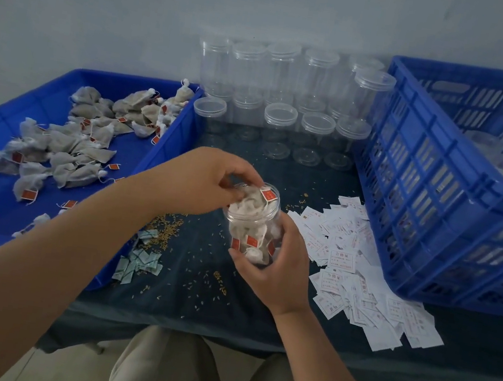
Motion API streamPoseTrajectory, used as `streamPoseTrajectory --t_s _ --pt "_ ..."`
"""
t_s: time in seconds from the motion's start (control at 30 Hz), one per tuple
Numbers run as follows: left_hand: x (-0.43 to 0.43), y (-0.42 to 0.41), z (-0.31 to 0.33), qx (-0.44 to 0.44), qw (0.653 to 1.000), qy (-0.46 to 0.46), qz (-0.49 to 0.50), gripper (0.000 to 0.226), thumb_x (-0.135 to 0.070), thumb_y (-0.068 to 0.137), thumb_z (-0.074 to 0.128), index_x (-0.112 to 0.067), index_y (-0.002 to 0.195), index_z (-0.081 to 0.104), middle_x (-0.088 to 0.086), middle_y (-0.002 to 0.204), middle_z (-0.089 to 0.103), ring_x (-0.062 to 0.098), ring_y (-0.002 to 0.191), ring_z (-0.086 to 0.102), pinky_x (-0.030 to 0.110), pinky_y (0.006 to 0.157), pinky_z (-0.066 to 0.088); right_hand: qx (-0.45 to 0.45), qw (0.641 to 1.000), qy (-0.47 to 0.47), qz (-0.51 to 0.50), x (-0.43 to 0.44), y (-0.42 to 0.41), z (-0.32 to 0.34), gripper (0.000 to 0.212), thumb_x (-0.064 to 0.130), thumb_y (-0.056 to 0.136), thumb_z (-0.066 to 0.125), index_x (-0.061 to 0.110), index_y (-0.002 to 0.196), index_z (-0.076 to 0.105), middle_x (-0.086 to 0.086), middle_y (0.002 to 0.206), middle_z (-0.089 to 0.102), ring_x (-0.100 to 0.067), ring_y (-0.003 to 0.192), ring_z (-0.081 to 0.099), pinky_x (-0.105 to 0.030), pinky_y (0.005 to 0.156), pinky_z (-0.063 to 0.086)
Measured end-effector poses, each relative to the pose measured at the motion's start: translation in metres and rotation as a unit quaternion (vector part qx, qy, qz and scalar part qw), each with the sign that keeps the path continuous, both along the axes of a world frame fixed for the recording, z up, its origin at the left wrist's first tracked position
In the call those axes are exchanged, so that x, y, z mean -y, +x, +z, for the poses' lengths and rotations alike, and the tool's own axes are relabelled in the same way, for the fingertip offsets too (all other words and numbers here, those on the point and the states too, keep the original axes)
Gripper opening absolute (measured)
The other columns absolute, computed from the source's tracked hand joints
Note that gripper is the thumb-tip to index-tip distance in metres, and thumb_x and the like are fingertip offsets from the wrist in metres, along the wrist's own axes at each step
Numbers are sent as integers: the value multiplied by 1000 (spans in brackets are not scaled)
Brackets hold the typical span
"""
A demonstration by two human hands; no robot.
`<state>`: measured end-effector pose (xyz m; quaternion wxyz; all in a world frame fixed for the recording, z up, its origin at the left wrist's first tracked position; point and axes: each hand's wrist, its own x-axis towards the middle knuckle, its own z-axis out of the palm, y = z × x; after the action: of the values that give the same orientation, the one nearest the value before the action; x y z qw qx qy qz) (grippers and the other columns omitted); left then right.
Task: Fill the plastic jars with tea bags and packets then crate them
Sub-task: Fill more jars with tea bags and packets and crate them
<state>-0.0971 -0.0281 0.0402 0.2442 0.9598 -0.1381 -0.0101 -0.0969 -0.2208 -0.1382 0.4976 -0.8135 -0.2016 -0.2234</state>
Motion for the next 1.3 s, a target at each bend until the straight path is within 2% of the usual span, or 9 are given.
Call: streamPoseTrajectory --t_s 0.1,0.3,0.47,0.57,0.67,0.77,1.1,1.2,1.3 --pt "13 -4 -10 109 989 91 28 14 -49 90 78 -40 100 74 -23 95 64 -4 88 58 22 75 48 2 1000 -2 2 0 0 0 93 66 76 83 5 140 56 -1 125 68 -17 112 67 -41 90 61" --pt "15 -5 1 -88 988 106 -69 40 -43 110 45 -18 90 68 -3 78 63 7 66 55 32 68 46 2 999 -17 27 1 -1 2 93 68 79 82 4 141 56 -5 129 68 -21 114 67 -46 91 60" --pt "-18 2 -4 124 982 -101 105 26 -41 108 46 -43 100 71 -21 90 74 -8 79 67 14 66 49 -12 1000 -8 21 1 0 3 92 62 75 84 4 141 56 -5 130 68 -22 116 67 -46 92 60" --pt "-53 3 -26 -24 983 101 153 26 -22 108 49 -38 113 68 -14 111 73 -3 91 66 23 74 47 -17 999 -15 27 1 0 4 93 63 75 84 6 142 56 -3 131 67 -21 117 66 -46 93 60" --pt "-63 -7 -59 -181 900 382 102 43 -15 97 56 -31 136 62 -4 130 66 20 112 65 37 79 54 -17 999 -23 30 1 -1 4 93 64 75 83 6 143 55 -4 132 67 -21 118 66 -45 93 60" --pt "-55 -14 -84 -166 881 425 125 28 -12 96 58 -21 121 66 0 117 66 24 105 66 37 69 50 -22 999 -17 32 1 -1 3 93 63 76 84 6 143 55 -3 133 67 -21 119 66 -45 94 60" --pt "-58 -8 -86 -67 927 306 205 34 -2 94 63 -10 127 57 16 126 56 34 109 65 44 87 57 -27 999 -14 23 1 0 2 93 65 75 84 8 143 54 -1 132 66 -19 119 66 -46 95 60" --pt "-54 -7 -56 56 969 72 229 42 -9 95 65 -26 134 64 -4 126 68 14 106 68 28 82 57 -27 999 -12 20 1 0 2 94 65 75 84 8 143 55 -2 132 67 -20 119 66 -46 95 60" --pt "-30 -15 -19 116 953 -199 195 35 -18 94 74 -45 115 67 -27 111 71 -4 93 71 9 65 52 -8 1000 -9 20 1 0 1 93 64 76 84 7 143 55 -2 133 67 -19 120 66 -45 95 60"
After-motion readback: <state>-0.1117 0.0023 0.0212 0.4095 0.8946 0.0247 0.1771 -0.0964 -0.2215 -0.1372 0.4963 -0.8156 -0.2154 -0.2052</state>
